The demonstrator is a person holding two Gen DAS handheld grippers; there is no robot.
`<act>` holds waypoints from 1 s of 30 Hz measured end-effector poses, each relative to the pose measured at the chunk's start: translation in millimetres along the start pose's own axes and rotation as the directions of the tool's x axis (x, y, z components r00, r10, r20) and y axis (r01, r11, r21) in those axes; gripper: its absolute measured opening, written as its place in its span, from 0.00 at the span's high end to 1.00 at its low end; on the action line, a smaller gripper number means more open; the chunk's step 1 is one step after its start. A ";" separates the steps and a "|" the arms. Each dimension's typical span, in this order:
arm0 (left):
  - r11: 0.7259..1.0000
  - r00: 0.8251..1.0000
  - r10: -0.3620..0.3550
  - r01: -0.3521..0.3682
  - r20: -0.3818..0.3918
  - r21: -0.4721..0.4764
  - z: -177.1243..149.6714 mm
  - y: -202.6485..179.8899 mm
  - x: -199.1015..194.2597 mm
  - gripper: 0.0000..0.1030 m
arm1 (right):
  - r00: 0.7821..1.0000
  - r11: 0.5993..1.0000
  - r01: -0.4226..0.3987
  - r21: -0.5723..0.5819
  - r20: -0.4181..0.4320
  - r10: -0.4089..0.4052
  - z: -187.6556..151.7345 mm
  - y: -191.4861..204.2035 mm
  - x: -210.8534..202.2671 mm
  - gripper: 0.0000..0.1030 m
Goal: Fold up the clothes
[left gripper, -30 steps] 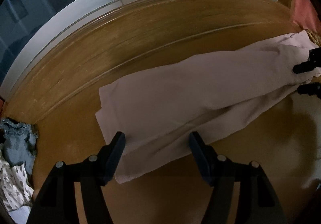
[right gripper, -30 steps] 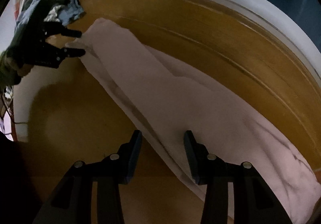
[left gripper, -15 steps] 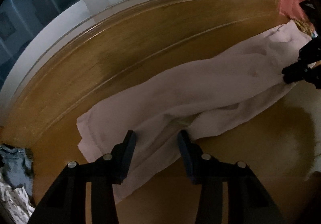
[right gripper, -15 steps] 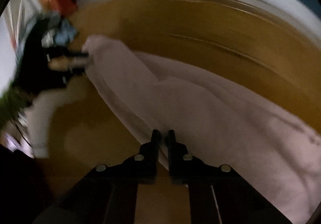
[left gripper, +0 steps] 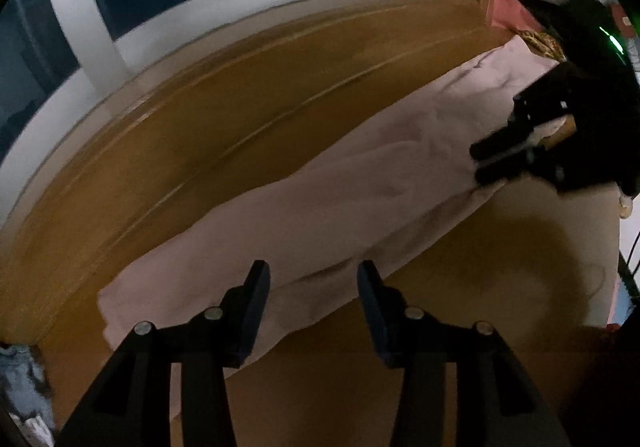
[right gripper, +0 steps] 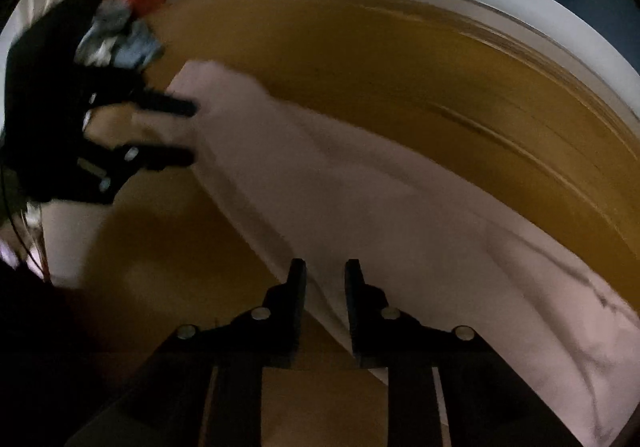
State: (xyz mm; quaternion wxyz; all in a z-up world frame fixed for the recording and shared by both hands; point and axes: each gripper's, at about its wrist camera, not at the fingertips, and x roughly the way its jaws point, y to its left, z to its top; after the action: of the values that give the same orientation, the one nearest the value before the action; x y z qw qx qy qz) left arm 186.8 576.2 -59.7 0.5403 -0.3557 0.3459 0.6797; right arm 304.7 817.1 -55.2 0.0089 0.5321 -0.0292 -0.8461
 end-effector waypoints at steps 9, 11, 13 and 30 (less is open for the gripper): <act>0.999 1.000 -0.015 0.015 -0.008 0.034 -16.5 4.4 -16.6 0.59 | 0.999 0.999 -0.031 0.033 0.021 0.030 3.8 -9.4 1.1 0.96; 0.999 1.000 -0.016 0.016 -0.005 0.044 -20.8 9.1 -23.1 0.59 | 0.994 0.989 -0.098 0.108 0.068 0.091 5.9 -23.0 -10.7 0.96; 0.998 1.000 -0.015 0.015 -0.002 0.060 -23.4 8.7 -26.0 0.59 | 0.983 0.972 -0.160 0.170 0.115 0.142 6.3 -35.6 -22.7 0.96; 0.999 0.992 -0.017 0.012 0.122 0.045 -25.7 17.6 -58.0 0.92 | 0.985 0.979 -0.084 0.183 0.166 0.053 9.8 0.0 -27.8 0.64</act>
State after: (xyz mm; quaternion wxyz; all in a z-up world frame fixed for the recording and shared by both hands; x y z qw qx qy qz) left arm 181.9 522.8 -21.6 0.5731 -0.3040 0.3244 0.6884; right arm 307.9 818.7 -25.9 -0.0150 0.4594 -0.1286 -0.8788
